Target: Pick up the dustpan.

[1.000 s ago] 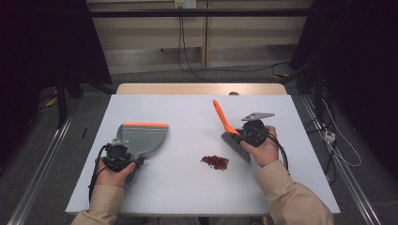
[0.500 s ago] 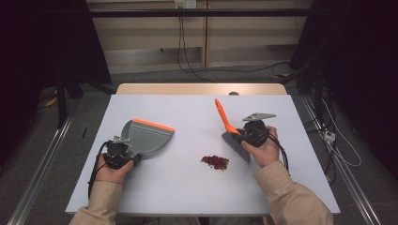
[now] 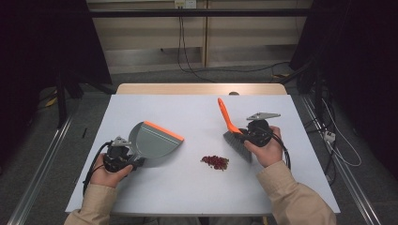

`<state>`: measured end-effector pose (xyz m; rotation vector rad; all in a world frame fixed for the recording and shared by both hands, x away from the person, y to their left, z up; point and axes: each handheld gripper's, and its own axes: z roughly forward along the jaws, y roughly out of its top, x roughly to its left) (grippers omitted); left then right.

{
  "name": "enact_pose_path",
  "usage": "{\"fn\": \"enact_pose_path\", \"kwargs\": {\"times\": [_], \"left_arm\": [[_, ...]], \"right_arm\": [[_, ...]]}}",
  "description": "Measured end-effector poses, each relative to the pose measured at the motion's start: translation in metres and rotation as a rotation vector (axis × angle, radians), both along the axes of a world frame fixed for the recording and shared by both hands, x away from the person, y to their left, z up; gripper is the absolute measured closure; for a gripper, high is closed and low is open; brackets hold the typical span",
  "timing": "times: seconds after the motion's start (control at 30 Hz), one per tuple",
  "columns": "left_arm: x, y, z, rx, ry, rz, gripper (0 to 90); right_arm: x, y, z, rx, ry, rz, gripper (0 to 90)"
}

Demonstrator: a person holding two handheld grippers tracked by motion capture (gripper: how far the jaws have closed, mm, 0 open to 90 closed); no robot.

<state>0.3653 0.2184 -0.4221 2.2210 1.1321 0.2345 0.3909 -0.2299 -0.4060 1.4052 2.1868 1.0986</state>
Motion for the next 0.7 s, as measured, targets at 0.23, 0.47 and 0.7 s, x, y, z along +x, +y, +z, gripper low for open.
{"fn": "enact_pose_path", "kwargs": {"times": [0.23,0.47,0.7], "left_arm": [[-0.009,-0.002,0.004,-0.006,0.012,-0.086,63.0],[-0.017,-0.003,0.008,-0.018,0.021,-0.188,63.0],[-0.024,-0.008,0.012,-0.052,0.034,-0.268,63.0]], "right_arm": [[-0.002,-0.005,0.001,-0.001,-0.005,-0.006,71.7],[-0.004,-0.006,0.003,0.005,-0.016,-0.012,71.7],[-0.004,-0.004,0.003,-0.003,-0.014,-0.017,71.7]]}}
